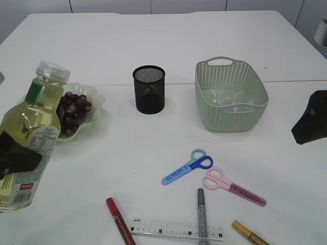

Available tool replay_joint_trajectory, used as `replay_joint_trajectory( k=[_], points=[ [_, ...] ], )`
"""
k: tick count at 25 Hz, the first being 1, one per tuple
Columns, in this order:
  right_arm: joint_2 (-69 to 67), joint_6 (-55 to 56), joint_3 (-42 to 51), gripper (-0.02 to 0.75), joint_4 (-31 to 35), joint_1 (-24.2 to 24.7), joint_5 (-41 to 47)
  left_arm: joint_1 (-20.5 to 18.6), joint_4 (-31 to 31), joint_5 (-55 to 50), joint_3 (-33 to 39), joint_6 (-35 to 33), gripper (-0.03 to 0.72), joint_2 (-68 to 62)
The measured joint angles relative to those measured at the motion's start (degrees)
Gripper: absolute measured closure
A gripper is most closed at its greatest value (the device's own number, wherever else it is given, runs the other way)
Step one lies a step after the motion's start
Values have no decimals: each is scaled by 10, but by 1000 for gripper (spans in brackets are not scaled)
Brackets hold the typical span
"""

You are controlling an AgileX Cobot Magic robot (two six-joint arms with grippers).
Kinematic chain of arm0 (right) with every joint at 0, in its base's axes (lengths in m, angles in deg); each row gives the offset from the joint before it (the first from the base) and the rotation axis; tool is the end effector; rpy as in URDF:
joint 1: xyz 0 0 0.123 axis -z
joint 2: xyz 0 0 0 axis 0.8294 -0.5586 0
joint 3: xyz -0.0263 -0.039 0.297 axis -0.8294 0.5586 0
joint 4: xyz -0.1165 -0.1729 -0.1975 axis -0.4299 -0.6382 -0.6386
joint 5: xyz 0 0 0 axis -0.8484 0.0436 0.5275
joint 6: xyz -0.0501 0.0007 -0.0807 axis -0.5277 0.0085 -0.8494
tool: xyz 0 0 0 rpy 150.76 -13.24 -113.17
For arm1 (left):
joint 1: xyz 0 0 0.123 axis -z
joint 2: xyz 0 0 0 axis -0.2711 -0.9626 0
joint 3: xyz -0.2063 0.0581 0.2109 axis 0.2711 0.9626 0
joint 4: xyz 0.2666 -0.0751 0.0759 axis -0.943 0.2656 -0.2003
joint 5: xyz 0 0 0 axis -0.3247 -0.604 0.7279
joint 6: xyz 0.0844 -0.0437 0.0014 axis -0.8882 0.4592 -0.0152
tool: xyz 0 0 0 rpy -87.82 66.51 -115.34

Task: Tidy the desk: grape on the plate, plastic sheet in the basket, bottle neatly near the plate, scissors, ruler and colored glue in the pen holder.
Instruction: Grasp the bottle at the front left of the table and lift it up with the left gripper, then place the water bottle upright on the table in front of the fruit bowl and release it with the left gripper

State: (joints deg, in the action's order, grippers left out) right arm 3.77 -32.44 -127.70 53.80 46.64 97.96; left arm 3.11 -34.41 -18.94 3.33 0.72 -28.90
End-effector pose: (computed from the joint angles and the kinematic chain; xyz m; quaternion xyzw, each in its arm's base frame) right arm 0.2515 0.0566 0.3049 -0.1194 0.9683 0.0876 0.2011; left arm 0.2265 -0.0907 0.2509 0.2667 0.9125 -0.0835 0.2987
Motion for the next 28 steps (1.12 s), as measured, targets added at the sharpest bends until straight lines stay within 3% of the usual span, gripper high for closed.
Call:
replay_joint_trajectory(
  k=[7, 28],
  points=[
    [0, 0, 0, 214, 0, 0, 0, 0, 60, 105, 73, 0, 237, 35],
    [0, 0, 0, 214, 0, 0, 9, 0, 101, 374, 80, -2, 241, 38]
  ],
)
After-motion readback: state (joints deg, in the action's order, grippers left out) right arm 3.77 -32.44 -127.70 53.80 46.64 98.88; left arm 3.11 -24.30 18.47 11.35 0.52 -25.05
